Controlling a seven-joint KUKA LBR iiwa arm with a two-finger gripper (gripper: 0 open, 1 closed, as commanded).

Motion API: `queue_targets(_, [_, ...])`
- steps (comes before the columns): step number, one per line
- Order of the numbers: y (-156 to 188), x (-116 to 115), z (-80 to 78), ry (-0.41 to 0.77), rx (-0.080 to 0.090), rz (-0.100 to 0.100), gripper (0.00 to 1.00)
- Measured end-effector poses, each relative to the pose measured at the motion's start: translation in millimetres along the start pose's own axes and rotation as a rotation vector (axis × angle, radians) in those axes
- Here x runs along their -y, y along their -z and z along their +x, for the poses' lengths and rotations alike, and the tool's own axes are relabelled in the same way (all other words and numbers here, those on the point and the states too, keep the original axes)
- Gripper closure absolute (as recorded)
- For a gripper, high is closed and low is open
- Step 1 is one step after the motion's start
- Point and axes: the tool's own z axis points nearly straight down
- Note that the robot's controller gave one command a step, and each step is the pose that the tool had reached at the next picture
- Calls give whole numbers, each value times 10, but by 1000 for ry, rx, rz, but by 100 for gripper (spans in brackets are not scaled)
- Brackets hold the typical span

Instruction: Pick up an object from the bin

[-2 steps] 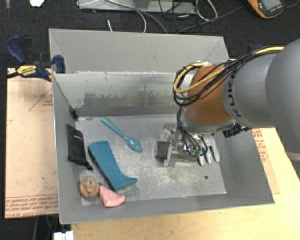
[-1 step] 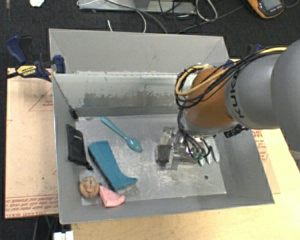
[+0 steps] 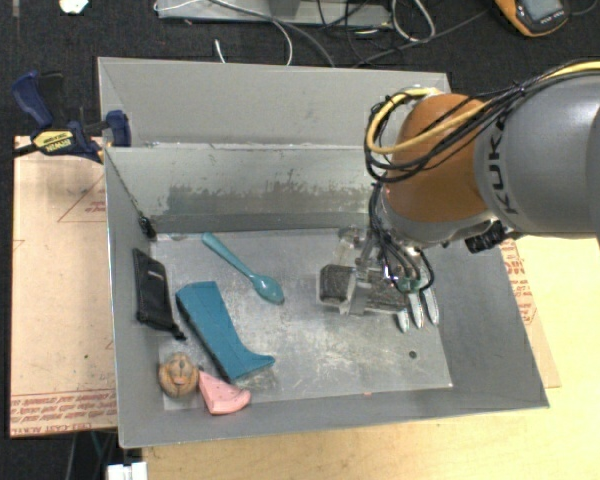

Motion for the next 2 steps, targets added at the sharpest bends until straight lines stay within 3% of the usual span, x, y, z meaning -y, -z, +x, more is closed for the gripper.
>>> queue_targets(1, [544, 78, 28, 37, -8, 1, 100])
queue_targets(2, [-219, 257, -185, 129, -1, 0, 100])
